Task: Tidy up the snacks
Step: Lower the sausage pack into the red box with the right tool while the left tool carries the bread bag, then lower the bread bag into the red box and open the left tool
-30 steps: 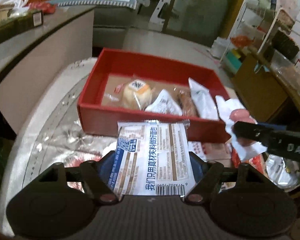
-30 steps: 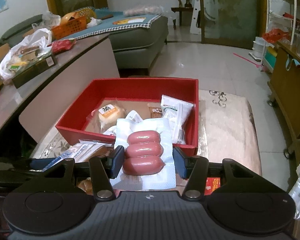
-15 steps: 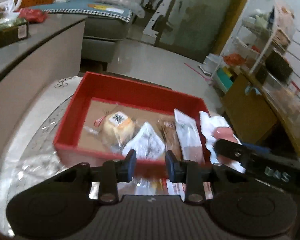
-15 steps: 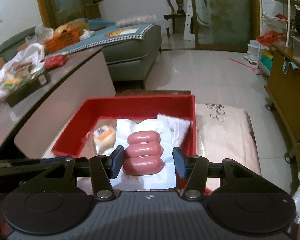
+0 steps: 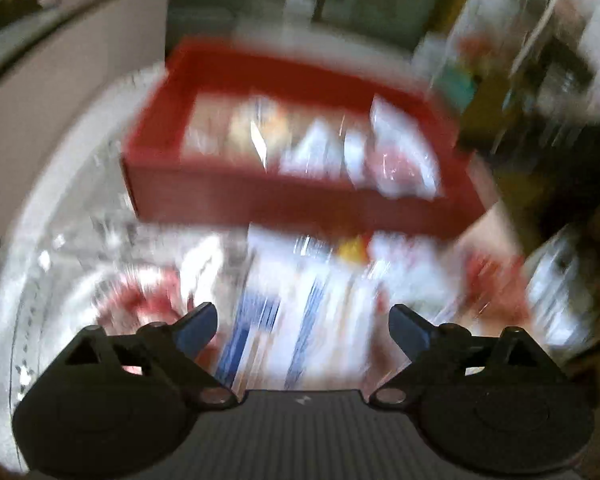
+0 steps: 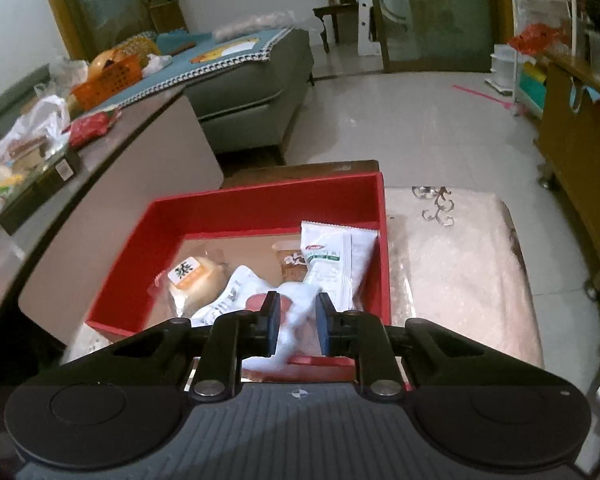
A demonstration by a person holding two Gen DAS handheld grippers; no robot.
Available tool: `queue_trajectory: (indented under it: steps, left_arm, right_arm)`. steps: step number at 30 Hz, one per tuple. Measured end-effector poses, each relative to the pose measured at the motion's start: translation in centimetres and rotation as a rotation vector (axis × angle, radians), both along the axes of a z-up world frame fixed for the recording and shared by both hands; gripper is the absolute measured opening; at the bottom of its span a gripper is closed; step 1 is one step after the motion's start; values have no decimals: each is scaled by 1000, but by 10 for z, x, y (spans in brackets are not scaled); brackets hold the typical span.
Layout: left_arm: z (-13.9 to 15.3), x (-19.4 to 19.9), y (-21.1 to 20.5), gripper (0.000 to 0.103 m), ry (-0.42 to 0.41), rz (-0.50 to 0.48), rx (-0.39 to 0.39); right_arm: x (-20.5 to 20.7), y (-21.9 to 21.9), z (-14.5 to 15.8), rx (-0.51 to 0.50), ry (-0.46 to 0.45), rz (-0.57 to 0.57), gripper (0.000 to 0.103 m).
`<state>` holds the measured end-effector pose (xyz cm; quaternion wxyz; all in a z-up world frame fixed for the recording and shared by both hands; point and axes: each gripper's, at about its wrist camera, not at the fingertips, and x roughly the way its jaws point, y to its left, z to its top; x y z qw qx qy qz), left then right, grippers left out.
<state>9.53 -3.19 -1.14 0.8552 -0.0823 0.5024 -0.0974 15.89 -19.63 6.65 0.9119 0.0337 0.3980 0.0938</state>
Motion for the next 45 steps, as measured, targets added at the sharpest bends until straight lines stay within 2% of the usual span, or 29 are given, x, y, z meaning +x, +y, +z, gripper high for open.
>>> queue_trajectory:
  steps: [1,2,3,6,8,9,12,13,17,20,24,26,28,30,31,34,45]
  left_arm:
    - [-10,1,-5,88,44,0,39]
    - [-16,0,-7,89,45,1,44]
    - [-18,-3,-11,93,18,-1,57]
    - [-23,2,-23,93,-24,-50,114]
    - [-21,1,-21,82,-35,-39,111]
    - [-18,1,-20,71,-39,-41,112]
    - [-5,-2,-3,65,-45,-6,-27]
    - [3,-5,0,64,-67,7,-46]
    - [49,-18,4,64,-212,7,-114]
    - [73,-12,2,65,-314,15,-105]
    - [75,25,0,66,-349,69,-68]
    - [69,46,-3,66,-362,92,-23]
    - [64,61,-4,74,-394,118,16]
    - [61,65,-1,79,-408,143,29]
    - [59,65,0,84,-414,153,30]
    - [59,62,5,85,-391,155,21]
    - [55,12,-6,86,-276,-18,-74]
  right_arm:
    - [0,2,-3,-17,13,2,27]
    - [0,4,-6,-19,26,11,28]
    - [-1,6,-9,-21,33,19,29]
    - [-4,7,-12,-30,41,23,36]
    - [-6,6,-13,-29,46,25,36]
    - [-7,6,-13,-34,47,28,36]
    - [-7,5,-12,-30,41,18,36]
    - [-7,4,-11,-23,36,14,36]
    - [-11,7,-4,-13,1,22,36]
    - [-9,7,-2,-21,-10,14,36]
    - [-6,4,-7,-43,-1,-9,37]
    - [-4,3,-9,-64,-4,-16,40]
    - [-2,2,-12,-80,-10,-21,46]
    - [1,1,-14,-95,-8,-24,47]
    - [2,-1,-14,-96,-9,-30,48]
    - [5,-7,-15,-93,0,-45,49]
    - [-25,-43,-7,-107,-7,-87,57]
